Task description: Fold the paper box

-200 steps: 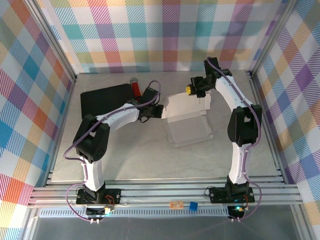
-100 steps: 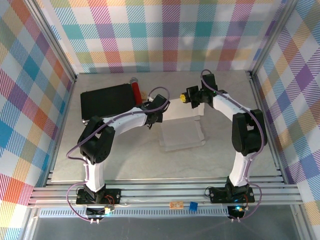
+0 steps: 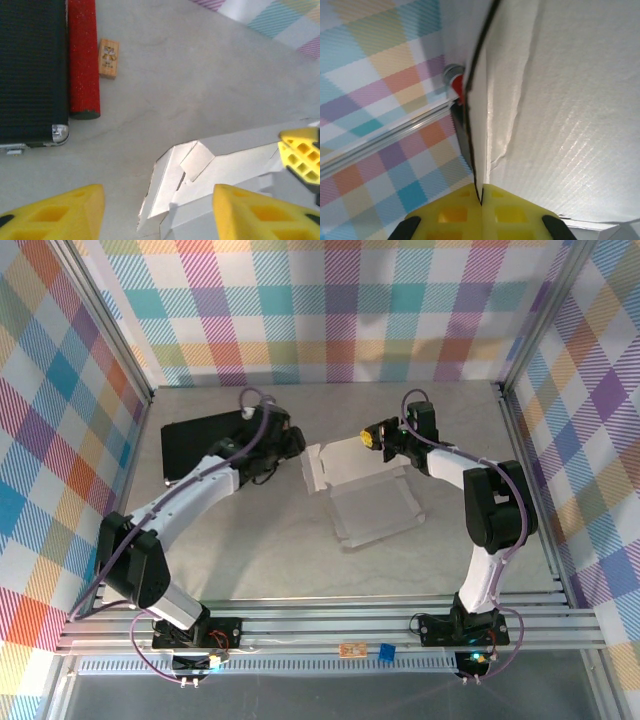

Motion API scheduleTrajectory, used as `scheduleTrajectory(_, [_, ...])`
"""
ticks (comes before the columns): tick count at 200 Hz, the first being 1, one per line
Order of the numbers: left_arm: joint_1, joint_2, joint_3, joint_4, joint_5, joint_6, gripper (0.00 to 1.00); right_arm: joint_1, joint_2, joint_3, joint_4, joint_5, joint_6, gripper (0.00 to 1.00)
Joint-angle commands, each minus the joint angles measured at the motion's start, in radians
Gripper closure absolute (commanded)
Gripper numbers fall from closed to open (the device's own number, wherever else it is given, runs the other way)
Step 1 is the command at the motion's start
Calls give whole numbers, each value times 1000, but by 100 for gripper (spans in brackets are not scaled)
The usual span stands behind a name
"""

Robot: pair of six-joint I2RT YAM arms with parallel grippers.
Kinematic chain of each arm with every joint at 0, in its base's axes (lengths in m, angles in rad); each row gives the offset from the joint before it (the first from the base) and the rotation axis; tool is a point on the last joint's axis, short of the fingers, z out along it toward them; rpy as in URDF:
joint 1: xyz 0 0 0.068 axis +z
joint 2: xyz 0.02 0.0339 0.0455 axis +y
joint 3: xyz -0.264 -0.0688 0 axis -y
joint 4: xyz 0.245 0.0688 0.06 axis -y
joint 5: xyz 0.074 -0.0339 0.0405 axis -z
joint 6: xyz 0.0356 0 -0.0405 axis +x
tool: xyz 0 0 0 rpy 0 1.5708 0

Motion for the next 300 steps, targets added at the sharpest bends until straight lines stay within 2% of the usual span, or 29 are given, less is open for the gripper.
scheduleTrajectory(1, [89,49,-67,28,263,-68,46,-2,5,-18,225,-67,-8,100])
scheduleTrajectory(23, [140,80,-62,12,311,-19,48,-3,35,-20,297,-128,-22,100])
scheduleTrajectory(48, [202,89,-93,69,381,-20,48,-3,51,-57,424,-166,-38,100])
scheduleTrajectory(82, [211,113,-85,41,386,-14,43,-5,87,-77,522,-208,-30,100])
scheduleTrajectory(100, [211,95,-99,55,370,-61,38,-5,98,-82,526,-214,-39,100])
scheduleTrajectory(130, [193,47,-102,47,311,-184,37,-7,113,-113,592,-226,-40,100])
scheduleTrajectory(168, [186,72,-66,-8,351,-258,38,-16,159,-111,677,-298,-29,100])
scheduleTrajectory(199, [185,103,-39,-1,400,-155,50,-20,156,-108,622,-335,-82,100])
scheduleTrajectory(217, [159,100,-18,-27,385,21,60,-28,145,-117,587,-340,-110,100])
scheduleTrajectory(242, [129,108,-27,-72,391,188,70,-39,147,-118,591,-364,-107,100])
scheduleTrajectory(271, [86,137,-55,-101,332,327,76,-44,152,-100,576,-390,-111,100])
scheduleTrajectory(300, [73,188,-61,-75,322,382,77,-44,158,-82,566,-390,-109,100])
